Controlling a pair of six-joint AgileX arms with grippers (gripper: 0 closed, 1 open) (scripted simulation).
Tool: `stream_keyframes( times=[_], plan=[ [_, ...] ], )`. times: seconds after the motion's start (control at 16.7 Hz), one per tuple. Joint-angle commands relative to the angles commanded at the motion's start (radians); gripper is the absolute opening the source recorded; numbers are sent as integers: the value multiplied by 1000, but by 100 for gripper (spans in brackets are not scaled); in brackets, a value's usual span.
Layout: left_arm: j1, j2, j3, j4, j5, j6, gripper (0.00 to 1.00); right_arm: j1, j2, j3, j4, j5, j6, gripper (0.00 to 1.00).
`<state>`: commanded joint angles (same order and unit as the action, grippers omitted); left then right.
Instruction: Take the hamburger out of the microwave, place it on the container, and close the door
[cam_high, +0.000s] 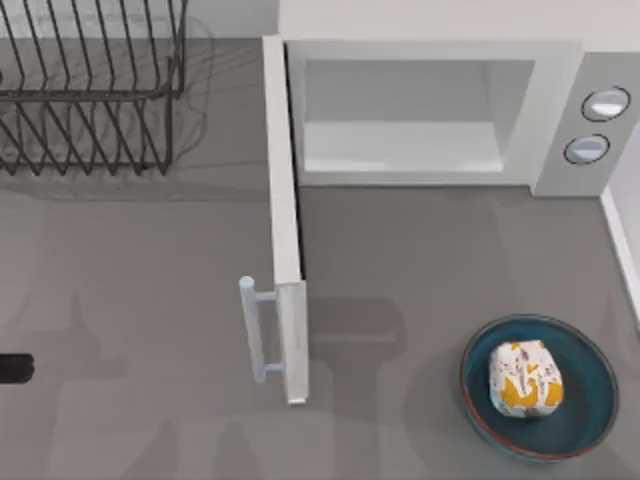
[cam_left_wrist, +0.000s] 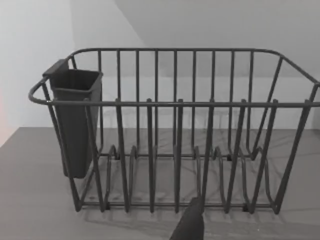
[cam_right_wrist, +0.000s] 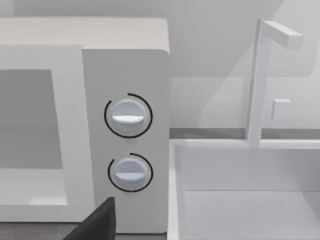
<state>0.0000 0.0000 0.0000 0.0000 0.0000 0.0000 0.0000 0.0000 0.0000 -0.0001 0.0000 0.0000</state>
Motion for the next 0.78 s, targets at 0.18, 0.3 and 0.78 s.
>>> stream_keyframes(
  times=[0.18,0.3,0.78],
  plan=[
    [0,0,0,0,0,0,10,0,0,0,0,0,0,100],
    [0,0,0,0,0,0,0,0,0,0,0,0,0,100],
    [0,0,0,0,0,0,0,0,0,0,0,0,0,100]
  ],
)
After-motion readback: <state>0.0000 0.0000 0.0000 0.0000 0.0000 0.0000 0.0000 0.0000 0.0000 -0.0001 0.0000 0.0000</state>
